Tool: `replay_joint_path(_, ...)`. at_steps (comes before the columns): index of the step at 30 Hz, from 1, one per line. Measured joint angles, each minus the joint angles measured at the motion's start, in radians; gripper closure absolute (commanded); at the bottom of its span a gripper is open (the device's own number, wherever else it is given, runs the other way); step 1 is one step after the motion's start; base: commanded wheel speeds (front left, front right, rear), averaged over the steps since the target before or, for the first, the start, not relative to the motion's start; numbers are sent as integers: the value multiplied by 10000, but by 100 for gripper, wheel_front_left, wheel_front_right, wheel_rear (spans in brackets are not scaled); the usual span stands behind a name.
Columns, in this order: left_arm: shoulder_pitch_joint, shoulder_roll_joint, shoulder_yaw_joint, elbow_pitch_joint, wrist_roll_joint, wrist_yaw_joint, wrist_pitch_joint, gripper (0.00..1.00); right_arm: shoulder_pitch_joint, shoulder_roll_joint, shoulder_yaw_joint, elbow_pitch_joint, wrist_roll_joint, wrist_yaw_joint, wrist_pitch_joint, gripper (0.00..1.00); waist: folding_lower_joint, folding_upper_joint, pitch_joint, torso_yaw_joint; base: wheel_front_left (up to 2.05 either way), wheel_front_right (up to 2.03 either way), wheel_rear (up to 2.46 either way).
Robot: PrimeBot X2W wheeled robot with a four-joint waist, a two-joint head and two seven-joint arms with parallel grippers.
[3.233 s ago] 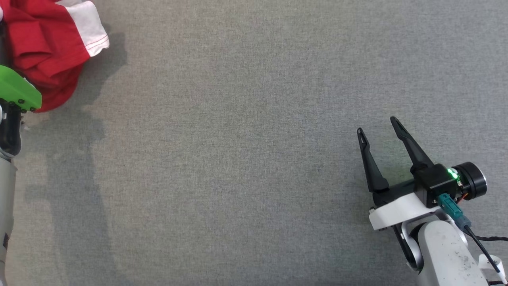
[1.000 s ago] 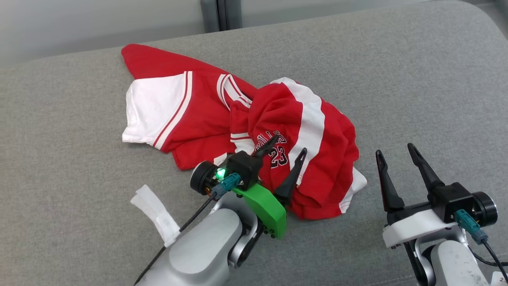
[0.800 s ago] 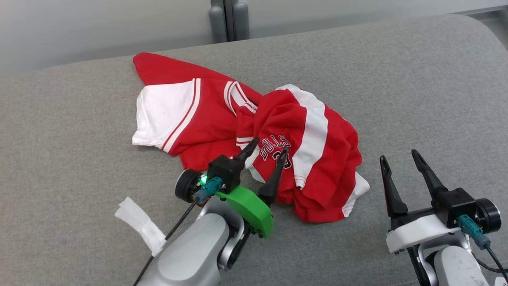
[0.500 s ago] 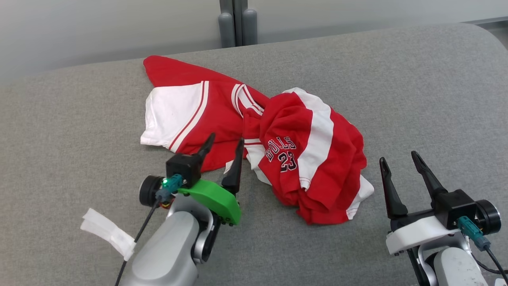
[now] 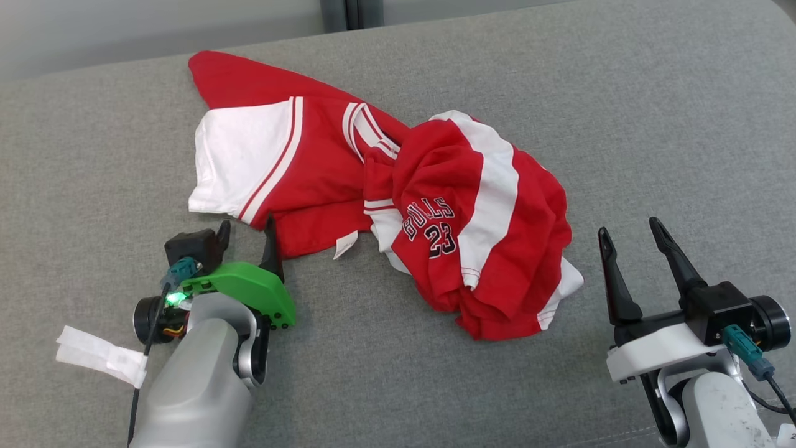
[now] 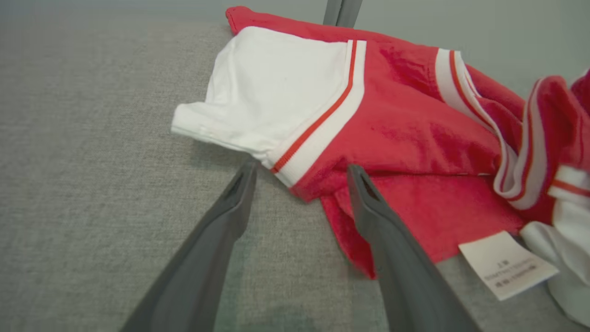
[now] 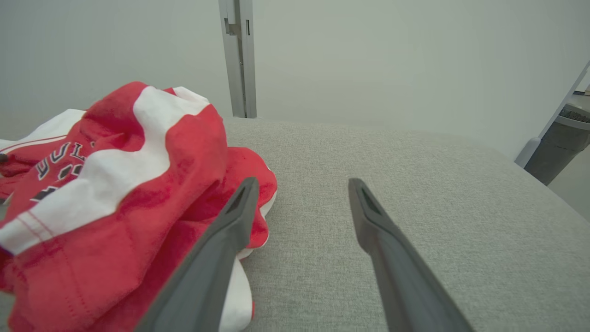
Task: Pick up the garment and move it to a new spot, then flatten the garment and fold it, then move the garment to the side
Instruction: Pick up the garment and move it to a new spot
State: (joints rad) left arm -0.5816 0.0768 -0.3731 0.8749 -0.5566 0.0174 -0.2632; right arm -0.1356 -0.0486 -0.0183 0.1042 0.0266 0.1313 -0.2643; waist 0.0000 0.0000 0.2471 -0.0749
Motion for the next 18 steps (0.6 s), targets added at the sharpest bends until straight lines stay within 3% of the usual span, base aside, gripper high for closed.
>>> replay_joint_path(12,-1183,-205,332,924,-407,-577,-8,0,-297,2,25,-42,15,0,0,0,0,0,660,-249,0,0,0)
replay_joint_path(13,-1256,-209,328,966,-408,-614,-8,18,-308,0,33,-42,15,0,0,0,0,0,687,-265,0,0,0)
replay_joint_path(14,-1343,-211,322,999,-407,-627,-8,52,-330,2,46,-38,15,0,0,0,0,0,718,-289,0,0,0)
replay_joint_path(15,-1437,-217,326,1030,-405,-663,-8,68,-360,2,52,-38,15,0,0,0,0,0,745,-315,0,0,0)
replay_joint_path(16,-1506,-221,337,1030,-401,-675,-8,90,-386,0,54,-36,15,0,0,0,0,0,763,-336,0,0,0)
replay_joint_path(17,-1584,-226,359,1014,-345,-669,-8,100,-394,0,52,-38,15,0,0,0,0,1,783,-360,0,0,0)
replay_joint_path(18,-1650,-228,384,972,-209,-581,-8,100,-394,2,48,-33,15,0,0,0,0,0,796,-382,0,0,0)
